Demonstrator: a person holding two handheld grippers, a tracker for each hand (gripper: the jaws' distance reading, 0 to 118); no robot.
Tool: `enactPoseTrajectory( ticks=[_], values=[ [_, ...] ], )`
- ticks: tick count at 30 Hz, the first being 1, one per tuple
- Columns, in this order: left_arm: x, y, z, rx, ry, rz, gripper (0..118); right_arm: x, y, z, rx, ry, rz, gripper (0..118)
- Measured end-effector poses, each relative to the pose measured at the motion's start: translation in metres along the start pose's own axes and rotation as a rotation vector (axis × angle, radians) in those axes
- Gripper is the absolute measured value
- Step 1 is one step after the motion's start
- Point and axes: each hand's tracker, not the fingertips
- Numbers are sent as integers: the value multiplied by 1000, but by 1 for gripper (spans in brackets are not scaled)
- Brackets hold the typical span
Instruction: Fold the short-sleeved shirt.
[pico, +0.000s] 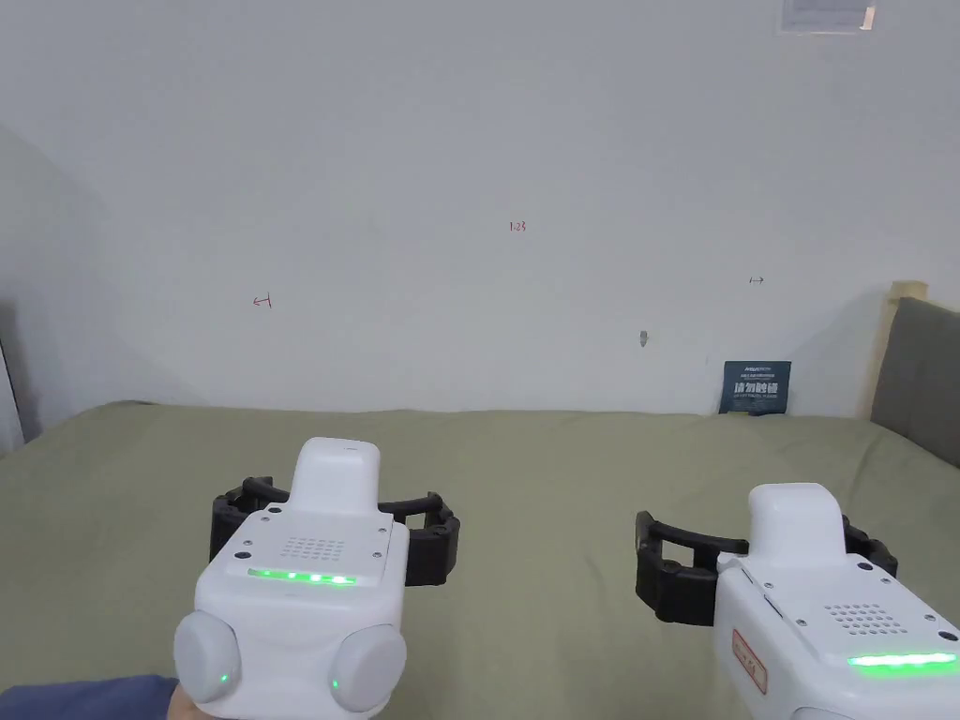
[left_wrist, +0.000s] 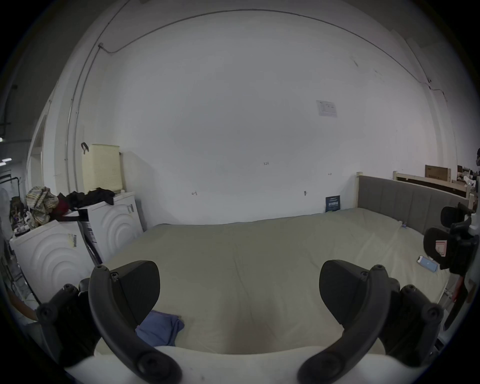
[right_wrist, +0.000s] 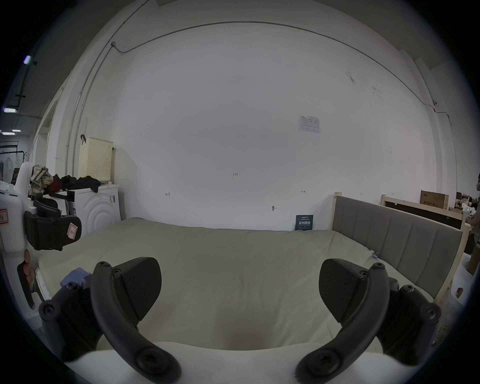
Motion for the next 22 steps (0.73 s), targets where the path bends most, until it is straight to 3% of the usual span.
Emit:
enactPoseTrajectory(
  ticks=[4,7,12,22],
  values=[
    [0,4,-1,-12,-7,28,118,0,0,0,-7,0,-5,118],
    [-7,5,4,-18,-135,57,118,1,0,0,-7,0,-12,118],
    [3,6,3,-39,-38,-17,118,1,2,1,-11,-3,-4,118],
    [-2,5,4,-13,-52,6,118,1,1,2,-24,-1,-1,118]
  ],
)
